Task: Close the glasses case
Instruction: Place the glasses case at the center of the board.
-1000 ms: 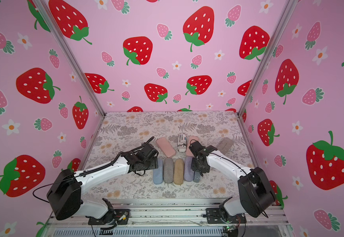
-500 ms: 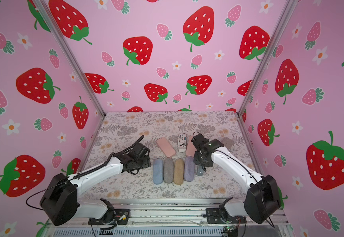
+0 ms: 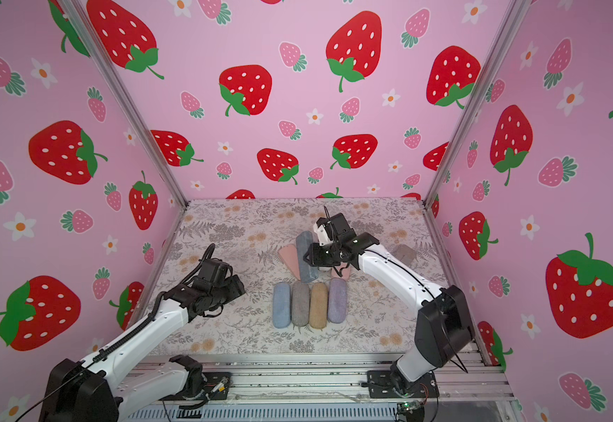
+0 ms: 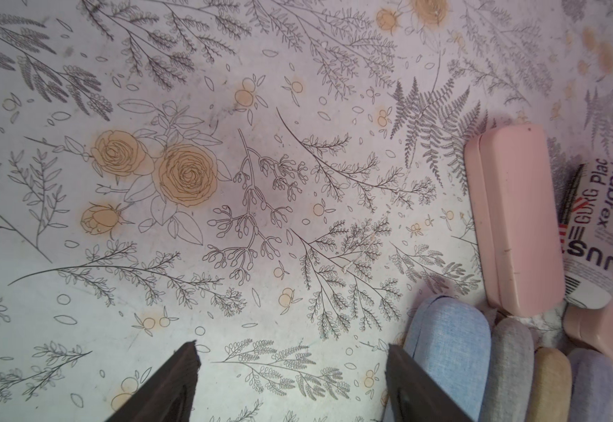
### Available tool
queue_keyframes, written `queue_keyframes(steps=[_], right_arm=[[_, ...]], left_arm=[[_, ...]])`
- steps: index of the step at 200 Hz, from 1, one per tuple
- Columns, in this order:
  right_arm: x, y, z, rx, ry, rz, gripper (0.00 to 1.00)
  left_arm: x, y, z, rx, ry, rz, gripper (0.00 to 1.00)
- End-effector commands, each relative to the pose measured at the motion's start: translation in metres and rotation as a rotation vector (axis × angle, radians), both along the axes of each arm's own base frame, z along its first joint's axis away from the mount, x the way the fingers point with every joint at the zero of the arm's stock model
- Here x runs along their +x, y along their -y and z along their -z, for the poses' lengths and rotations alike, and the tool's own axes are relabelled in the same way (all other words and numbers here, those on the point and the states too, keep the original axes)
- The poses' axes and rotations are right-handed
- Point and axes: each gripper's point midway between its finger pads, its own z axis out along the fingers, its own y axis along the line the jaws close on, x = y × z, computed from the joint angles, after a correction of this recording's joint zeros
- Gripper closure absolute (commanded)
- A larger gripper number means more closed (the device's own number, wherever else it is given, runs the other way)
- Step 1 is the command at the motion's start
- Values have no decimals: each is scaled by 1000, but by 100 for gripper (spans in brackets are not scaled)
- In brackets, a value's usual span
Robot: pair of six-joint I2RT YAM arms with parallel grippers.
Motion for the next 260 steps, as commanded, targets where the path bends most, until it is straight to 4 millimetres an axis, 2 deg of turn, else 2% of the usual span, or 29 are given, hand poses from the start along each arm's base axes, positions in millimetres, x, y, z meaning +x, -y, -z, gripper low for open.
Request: queue_keyframes(steps=[1, 38, 64, 100, 132, 180, 229, 260], right_arm=[[22, -57, -45, 207, 135, -150, 85], [49, -110, -15, 270, 82, -242, 86], [58, -142, 5, 318, 39, -301, 87], [67, -167, 30, 344, -29, -339, 86], [70, -174, 56, 344, -103, -322, 86], [69, -172, 91, 296, -161, -290, 85], [68, -167, 109, 256, -187, -264, 82], [69, -163, 114, 227, -189, -251, 73]], left_arm=[[-1, 1, 2, -31, 6, -1, 20], [-5, -1, 10, -47, -4, -13, 20], [-6, -2, 15, -52, -13, -14, 20], [-6, -4, 20, -52, -23, -21, 20], [-5, -5, 23, -51, -34, -22, 20], [-4, -3, 31, -61, -51, -20, 20], [-5, -3, 34, -64, -56, -18, 20], [-6, -3, 34, -64, -55, -16, 20]])
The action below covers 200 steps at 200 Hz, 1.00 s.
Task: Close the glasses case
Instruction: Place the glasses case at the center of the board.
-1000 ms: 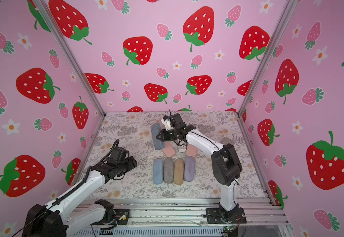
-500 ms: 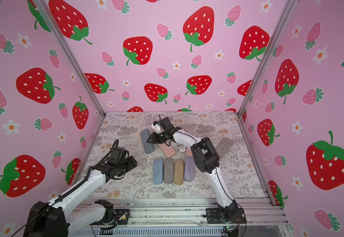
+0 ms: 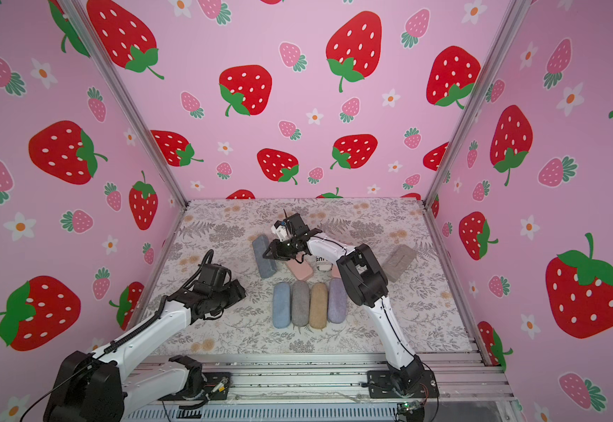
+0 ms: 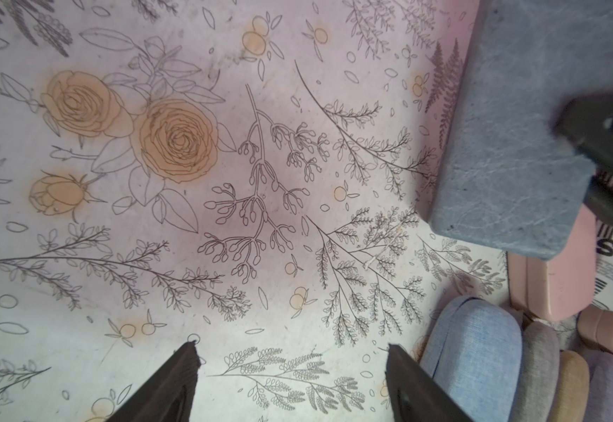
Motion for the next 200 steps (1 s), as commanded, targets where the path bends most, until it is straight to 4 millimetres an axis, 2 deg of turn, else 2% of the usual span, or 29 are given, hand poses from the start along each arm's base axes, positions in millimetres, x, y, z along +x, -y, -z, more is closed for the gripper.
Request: queue_keyframes(steps=[1, 21, 58, 113, 116, 157, 185, 200], right_arm=[[2, 1, 0, -28, 17, 4, 72], [3, 4, 2, -53, 19, 12, 62], [3, 10, 1, -82, 30, 20, 51], [6, 22, -7, -147, 71, 51, 49], [6, 23, -7, -151, 74, 53, 45], [5, 35, -19, -194, 114, 73, 36], [6, 48, -31, -239, 156, 105, 35], [8, 63, -41, -283, 194, 143, 35]], left_arm=[[-1, -1, 0, -5, 1, -5, 20], [-1, -1, 1, -5, 0, -4, 20], [0, 0, 3, -13, -3, -1, 20], [0, 3, 4, -26, -2, 5, 20], [1, 3, 4, -28, -1, 5, 20], [3, 6, 4, -39, 1, 10, 20], [7, 9, 5, -48, 2, 19, 20], [10, 12, 6, -56, -2, 25, 20]])
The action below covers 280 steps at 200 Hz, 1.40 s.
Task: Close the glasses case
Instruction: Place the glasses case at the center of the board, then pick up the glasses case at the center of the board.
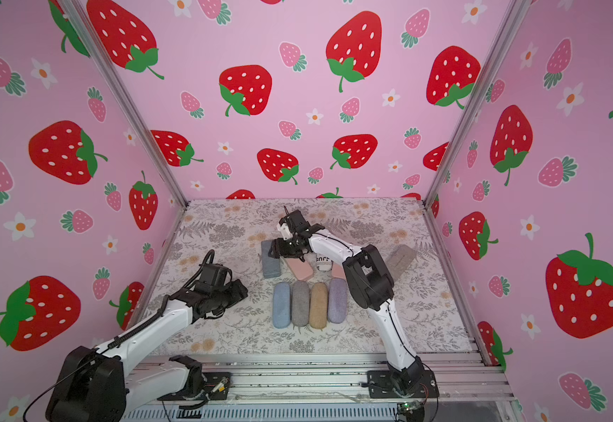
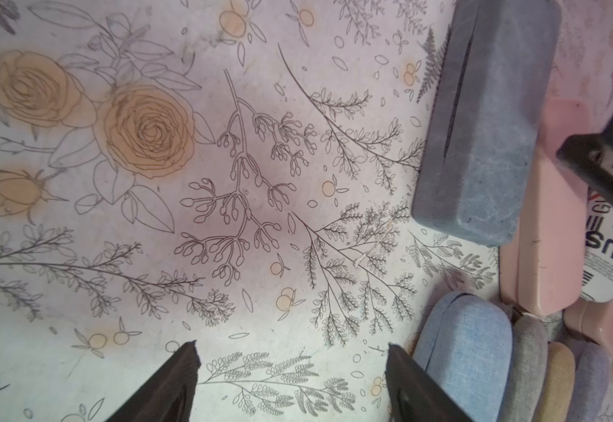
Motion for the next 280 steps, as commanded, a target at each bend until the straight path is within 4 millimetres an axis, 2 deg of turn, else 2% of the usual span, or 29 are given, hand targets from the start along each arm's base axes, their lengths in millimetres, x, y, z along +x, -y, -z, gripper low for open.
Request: queue_keyframes(steps=[1, 21, 50, 75, 99, 116, 181, 220, 280], right_arm=[[1, 24, -27, -76, 81, 46, 35], [4, 53, -40, -193, 138, 109, 34], [10, 108, -48, -426, 180, 215, 21], [12, 146, -31, -526, 99, 270, 18], [17, 168, -14, -586, 66, 312, 16], [20, 177, -4, -625, 50, 330, 11], [22, 190, 30, -672, -32, 345, 9], [19, 193, 41, -693, -52, 345, 13], [16, 201, 50, -737, -61, 348, 25]], left_arm=[[5, 3, 2, -16, 1, 5, 20], [9, 10, 7, -33, -12, 20, 21], [13, 19, 16, -55, -29, 41, 21], [16, 26, 20, -59, -41, 57, 22], [18, 33, 22, -53, -49, 78, 22], [18, 36, 24, -49, -57, 87, 22], [21, 43, 27, -36, -73, 103, 22], [21, 46, 28, -33, -79, 110, 22], [21, 47, 28, -29, -80, 114, 22]])
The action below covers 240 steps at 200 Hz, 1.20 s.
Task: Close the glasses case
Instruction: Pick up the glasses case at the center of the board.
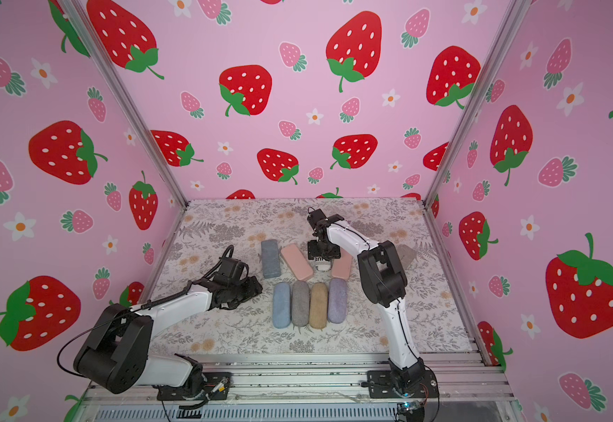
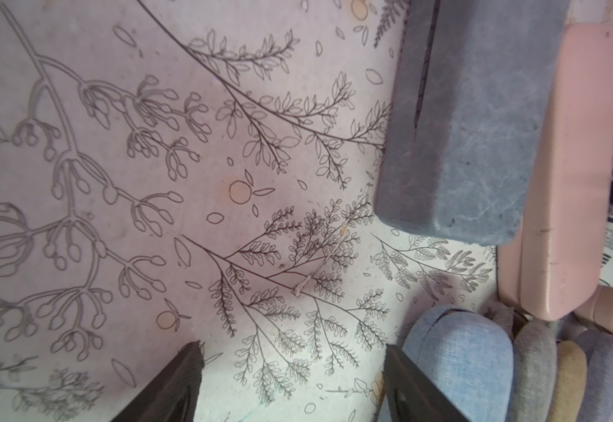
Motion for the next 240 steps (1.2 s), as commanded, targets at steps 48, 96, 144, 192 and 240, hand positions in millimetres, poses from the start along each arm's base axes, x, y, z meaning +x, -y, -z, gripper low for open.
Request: queue_keyframes(steps=[48, 96, 144, 192, 240], right_arm=[[-6, 11, 16, -73, -44, 4, 27], [-4, 12, 13, -74, -32, 14, 47], [-3, 10, -21, -22, 38, 19, 55], [-28, 28, -76, 25, 121, 41, 55], [-87, 69, -96, 28, 155, 100, 55]], left_arm=[[-3, 2, 6, 10, -39, 2, 22], [-3, 3, 7, 9, -43, 5, 22], [-3, 4, 6, 7, -40, 6, 22], [0, 15, 5, -1, -39, 40, 22], [-5, 24, 6, -1, -35, 60, 22]])
